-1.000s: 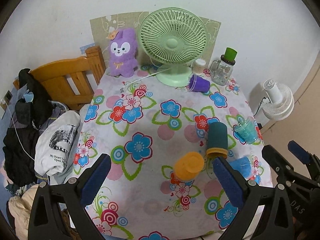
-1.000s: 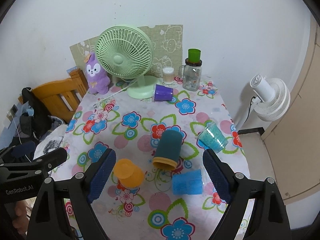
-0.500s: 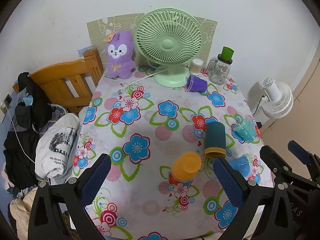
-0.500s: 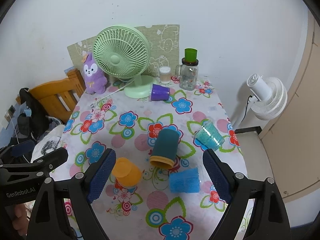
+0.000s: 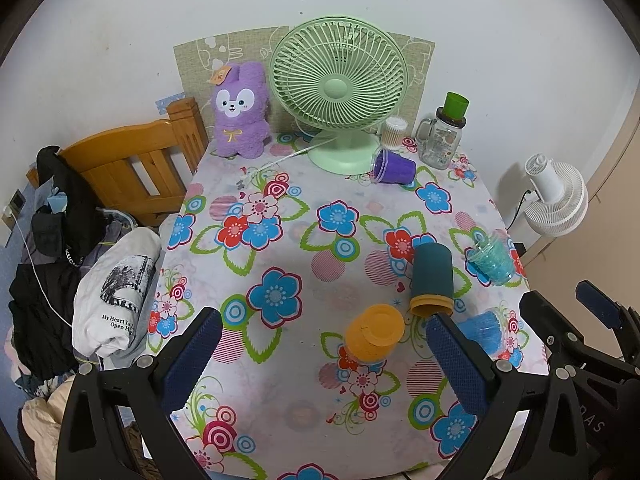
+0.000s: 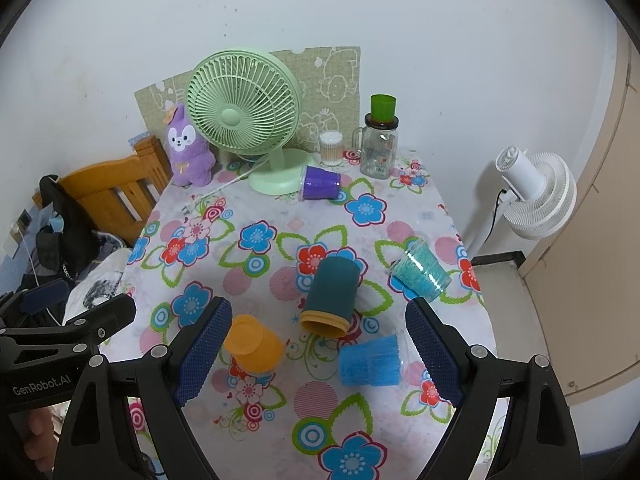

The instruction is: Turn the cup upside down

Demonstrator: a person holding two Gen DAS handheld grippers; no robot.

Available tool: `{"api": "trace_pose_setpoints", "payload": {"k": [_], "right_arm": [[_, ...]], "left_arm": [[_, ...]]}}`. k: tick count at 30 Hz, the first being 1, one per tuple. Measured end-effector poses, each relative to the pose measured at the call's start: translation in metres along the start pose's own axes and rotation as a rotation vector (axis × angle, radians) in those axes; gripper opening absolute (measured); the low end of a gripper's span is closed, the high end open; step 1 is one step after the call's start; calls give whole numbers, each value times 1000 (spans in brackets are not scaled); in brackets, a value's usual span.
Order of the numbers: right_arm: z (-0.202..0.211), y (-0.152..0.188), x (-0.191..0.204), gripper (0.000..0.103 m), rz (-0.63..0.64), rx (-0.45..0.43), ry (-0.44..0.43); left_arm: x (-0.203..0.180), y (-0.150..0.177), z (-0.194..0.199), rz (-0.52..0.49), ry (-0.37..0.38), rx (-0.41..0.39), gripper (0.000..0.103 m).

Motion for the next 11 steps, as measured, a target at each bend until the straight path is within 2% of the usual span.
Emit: {"api": "trace_pose_setpoints", "payload": {"k": [11], "right_arm": [[-4,5,0,90,1,12,1]], "left_arm": [[7,0,-4,-1,7,13,103]]}}
Point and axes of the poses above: each gripper's, at about its wrist camera, not at the fingertips, and z roughly against the way its jaws point, x to its left, y to its underside, the point moved 2 cm from there along -z, roughly the way its jaws point, and after that the axes turned 2 degrees about x, right-handed, at the moved point
